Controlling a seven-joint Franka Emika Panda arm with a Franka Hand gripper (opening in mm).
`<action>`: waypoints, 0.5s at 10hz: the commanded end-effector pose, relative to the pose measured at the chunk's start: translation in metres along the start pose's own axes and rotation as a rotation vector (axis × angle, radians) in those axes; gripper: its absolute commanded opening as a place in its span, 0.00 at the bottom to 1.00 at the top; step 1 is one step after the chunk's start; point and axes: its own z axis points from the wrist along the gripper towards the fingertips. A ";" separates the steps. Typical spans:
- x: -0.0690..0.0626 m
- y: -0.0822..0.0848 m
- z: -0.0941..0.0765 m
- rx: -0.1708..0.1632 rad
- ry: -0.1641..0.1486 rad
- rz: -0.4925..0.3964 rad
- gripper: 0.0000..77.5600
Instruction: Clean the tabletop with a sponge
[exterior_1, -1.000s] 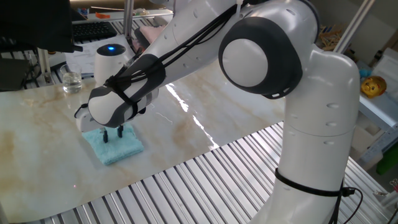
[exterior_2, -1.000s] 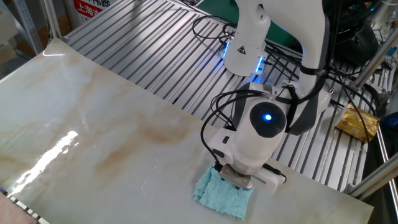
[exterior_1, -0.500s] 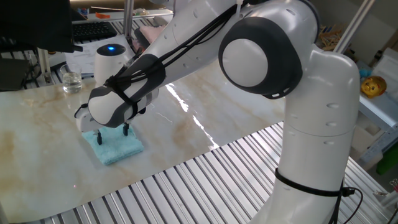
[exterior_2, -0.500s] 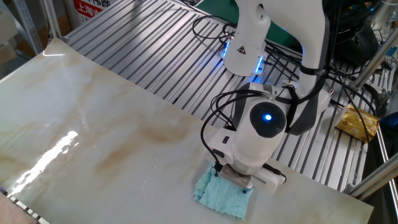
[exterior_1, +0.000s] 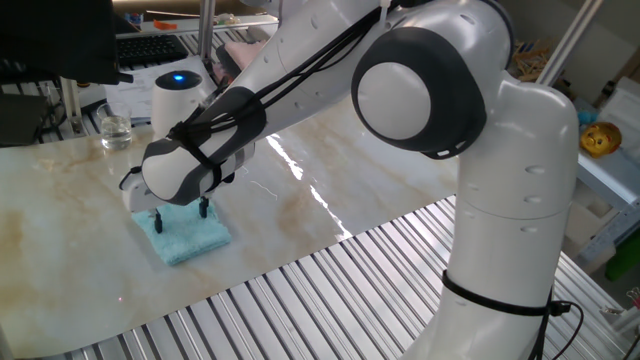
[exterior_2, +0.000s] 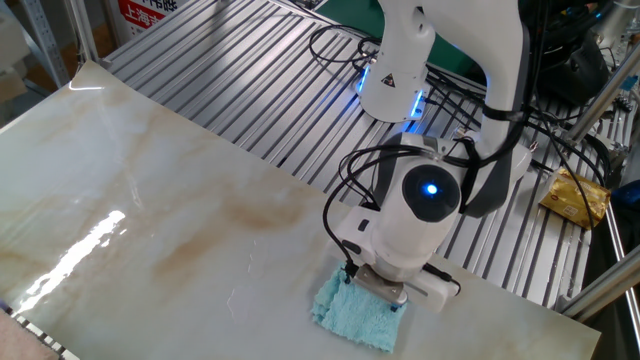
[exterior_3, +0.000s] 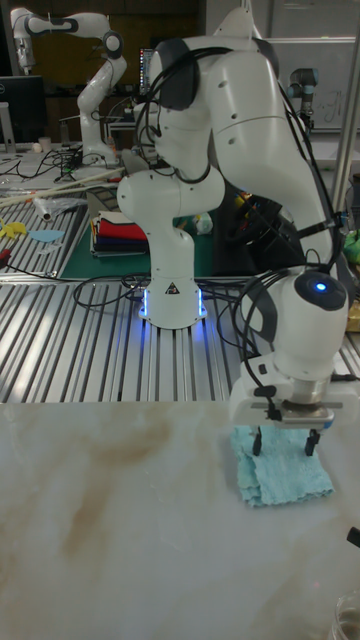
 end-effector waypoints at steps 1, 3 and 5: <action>-0.003 0.000 0.007 0.007 0.001 -0.007 1.00; -0.003 0.001 0.007 0.006 0.000 -0.002 1.00; -0.003 0.001 0.008 0.007 0.001 0.002 1.00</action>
